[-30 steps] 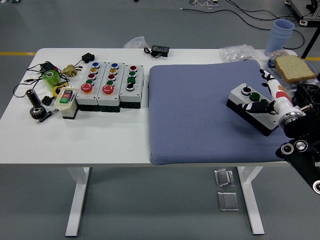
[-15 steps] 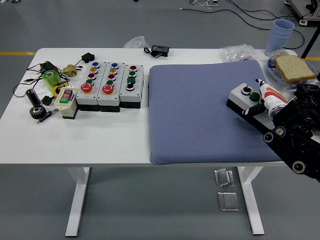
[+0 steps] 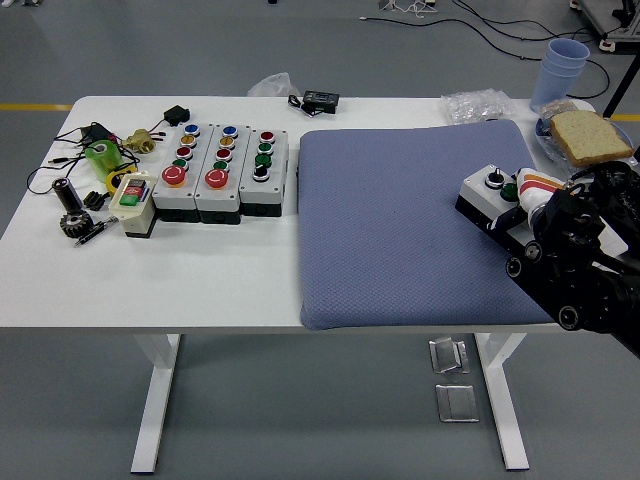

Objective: Pick up the button,place it on the desk,press the button,press the button

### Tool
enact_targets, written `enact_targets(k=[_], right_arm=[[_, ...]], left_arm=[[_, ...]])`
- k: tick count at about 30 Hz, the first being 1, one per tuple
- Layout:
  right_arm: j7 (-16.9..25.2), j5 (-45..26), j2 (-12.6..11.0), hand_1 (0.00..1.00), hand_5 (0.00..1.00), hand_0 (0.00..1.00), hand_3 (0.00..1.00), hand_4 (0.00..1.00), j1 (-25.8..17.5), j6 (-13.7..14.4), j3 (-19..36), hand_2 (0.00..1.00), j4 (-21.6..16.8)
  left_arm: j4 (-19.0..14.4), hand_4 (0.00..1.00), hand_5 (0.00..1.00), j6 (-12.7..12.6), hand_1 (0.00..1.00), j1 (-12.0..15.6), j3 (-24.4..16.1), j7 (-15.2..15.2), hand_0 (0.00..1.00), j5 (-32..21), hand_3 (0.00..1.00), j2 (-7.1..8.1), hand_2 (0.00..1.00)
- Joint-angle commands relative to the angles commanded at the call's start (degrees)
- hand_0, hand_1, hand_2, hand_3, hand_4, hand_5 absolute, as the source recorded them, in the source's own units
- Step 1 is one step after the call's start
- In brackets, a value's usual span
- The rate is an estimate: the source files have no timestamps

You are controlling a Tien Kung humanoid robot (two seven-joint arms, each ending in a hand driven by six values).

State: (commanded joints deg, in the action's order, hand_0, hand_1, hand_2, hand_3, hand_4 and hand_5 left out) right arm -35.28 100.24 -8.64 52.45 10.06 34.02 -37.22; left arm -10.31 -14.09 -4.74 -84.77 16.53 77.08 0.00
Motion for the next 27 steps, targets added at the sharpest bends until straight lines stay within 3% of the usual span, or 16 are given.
enact_targets(k=[5,6,11,12,14,17,18,23,24,27], right_arm=[[-1.56,0.4,0.74,0.476,0.182,0.583,0.73,0.982,1.7,-1.28,-2.79,0.614,2.61],[-1.63,0.47,0.73,0.365,0.215,0.486,0.645,0.973,1.88,-1.28,-3.21,0.535,2.81],[-1.7,1.7,0.02,0.365,0.215,0.486,0.645,0.973,2.59,-0.9,-5.87,0.535,2.98],[-1.7,1.46,-0.18,0.184,0.242,0.289,0.475,0.926,2.65,-0.79,-6.3,0.373,2.92],[-1.7,1.05,-0.85,0.184,0.242,0.289,0.475,0.926,2.75,-0.33,-7.48,0.373,2.6],[-0.87,1.42,-2.29,0.184,0.242,0.289,0.475,0.926,2.58,1.86,-9.0,0.373,1.0],[-0.42,1.61,-2.75,0.073,0.252,0.182,0.418,0.845,2.5,2.75,-9.4,0.312,0.35],[6.21,1.07,-6.92,0.073,0.252,0.182,0.418,0.845,1.88,9.22,-12.2,0.312,-6.16],[8.18,0.6,-7.93,0.032,0.256,0.142,0.399,0.823,1.87,10.09,-12.84,0.281,-8.02],[13.71,-0.34,-9.99,0.032,0.256,0.142,0.399,0.823,2.12,10.5,-14.31,0.281,-12.44]], left_arm=[[0.0,0.258,0.478,-0.09,0.422,0.03,0.1,-0.07,0.535,-0.26,0.414,0.0,0.422],[0.0,0.259,0.479,-0.1,0.422,0.04,0.11,-0.07,0.535,-0.28,0.413,0.0,0.422],[0.0,0.259,0.479,-0.12,0.422,0.0,0.02,-0.04,0.535,-0.18,0.413,0.0,0.422],[0.0,0.259,0.478,-0.13,0.421,0.0,0.02,-0.04,0.535,-0.2,0.412,0.0,0.421],[0.0,0.259,0.478,-0.15,0.421,0.02,0.04,-0.05,0.535,-0.29,0.412,0.0,0.421],[0.0,0.259,0.478,-0.16,0.421,0.11,-0.06,-0.02,0.535,-0.28,0.412,0.0,0.421],[0.0,0.26,0.478,-0.17,0.421,0.14,-0.12,-0.01,0.535,-0.25,0.412,0.0,0.421],[0.0,0.26,0.478,-0.17,0.421,0.36,-0.29,0.0,0.535,-0.23,0.412,0.0,0.421],[0.0,0.259,0.479,-0.16,0.421,0.43,-0.3,0.01,0.535,-0.22,0.413,0.0,0.421],[0.0,0.259,0.479,-0.12,0.421,0.51,-0.42,0.06,0.535,-0.02,0.413,0.0,0.421]])
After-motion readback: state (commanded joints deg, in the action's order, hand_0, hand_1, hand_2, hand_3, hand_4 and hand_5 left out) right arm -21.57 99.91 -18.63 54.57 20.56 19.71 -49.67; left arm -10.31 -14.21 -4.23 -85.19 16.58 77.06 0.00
